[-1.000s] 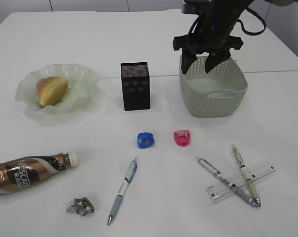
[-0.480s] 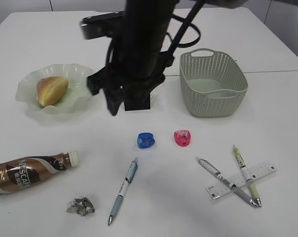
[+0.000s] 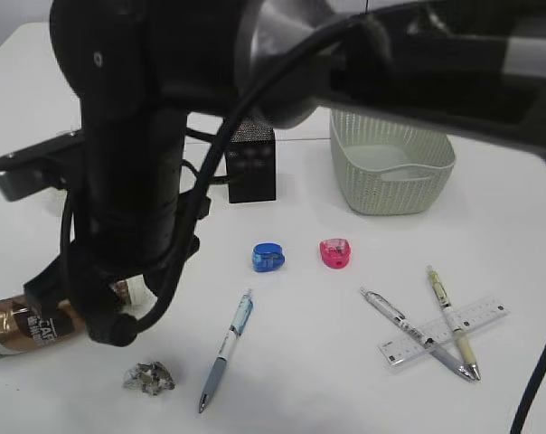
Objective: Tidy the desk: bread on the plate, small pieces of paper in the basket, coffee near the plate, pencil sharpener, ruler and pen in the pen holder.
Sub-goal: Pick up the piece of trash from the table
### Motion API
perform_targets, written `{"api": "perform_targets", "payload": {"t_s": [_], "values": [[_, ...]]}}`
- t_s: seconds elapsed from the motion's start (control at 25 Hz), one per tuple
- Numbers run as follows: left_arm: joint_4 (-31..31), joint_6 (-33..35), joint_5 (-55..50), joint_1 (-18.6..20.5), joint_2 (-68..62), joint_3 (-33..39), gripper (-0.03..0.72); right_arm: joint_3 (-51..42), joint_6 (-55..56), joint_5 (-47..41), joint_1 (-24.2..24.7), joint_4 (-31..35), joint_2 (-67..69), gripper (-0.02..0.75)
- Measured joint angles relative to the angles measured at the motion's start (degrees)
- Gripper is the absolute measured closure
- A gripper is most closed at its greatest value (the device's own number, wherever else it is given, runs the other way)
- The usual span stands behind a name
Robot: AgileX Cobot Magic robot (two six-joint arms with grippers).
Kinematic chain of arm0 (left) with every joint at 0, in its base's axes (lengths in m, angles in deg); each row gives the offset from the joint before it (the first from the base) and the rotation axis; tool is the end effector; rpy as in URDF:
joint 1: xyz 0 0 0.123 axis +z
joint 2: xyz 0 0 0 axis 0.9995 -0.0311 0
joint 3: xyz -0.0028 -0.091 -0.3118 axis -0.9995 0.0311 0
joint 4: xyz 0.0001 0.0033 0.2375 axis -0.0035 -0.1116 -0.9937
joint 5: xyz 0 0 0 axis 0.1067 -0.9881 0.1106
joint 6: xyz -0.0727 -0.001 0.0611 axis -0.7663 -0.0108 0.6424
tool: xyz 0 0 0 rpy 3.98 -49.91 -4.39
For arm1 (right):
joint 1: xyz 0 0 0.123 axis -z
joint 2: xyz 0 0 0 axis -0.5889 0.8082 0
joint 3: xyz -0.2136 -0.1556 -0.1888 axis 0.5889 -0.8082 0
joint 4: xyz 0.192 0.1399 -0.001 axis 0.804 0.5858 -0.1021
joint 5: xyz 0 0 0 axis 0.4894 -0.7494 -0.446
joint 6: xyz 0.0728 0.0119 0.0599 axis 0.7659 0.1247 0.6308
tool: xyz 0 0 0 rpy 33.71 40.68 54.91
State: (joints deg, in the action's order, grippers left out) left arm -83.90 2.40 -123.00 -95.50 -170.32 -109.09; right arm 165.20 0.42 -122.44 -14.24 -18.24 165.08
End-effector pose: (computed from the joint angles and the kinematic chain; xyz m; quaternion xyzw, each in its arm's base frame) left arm 0.3059 -0.0362 0.4843 -0.0167 0.9395 -0.0336 0.3405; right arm 0.2874 0.3671 0.2814 -0.4213 0.8968 0.1122 0.0750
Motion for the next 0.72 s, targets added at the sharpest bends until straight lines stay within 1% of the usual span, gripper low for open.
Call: {"api": "perform_targets", "payload": {"t_s": [0.24,0.48,0.72], "values": [[-0.9,0.1,0.0,0.0,0.8,1.1,0.182,0.0,-1.0,0.1,-0.3,0.9,4.1,0.258],[-1.0,0.1,0.0,0.0,0.8,1.2,0.183,0.0,-1.5,0.3,-0.4,-1.3,8.6,0.258],[-1.3,0.1,0.0,0.0,0.8,1.2,0.183,0.0,-1.6,1.0,-0.4,-1.5,11.0,0.258]]}}
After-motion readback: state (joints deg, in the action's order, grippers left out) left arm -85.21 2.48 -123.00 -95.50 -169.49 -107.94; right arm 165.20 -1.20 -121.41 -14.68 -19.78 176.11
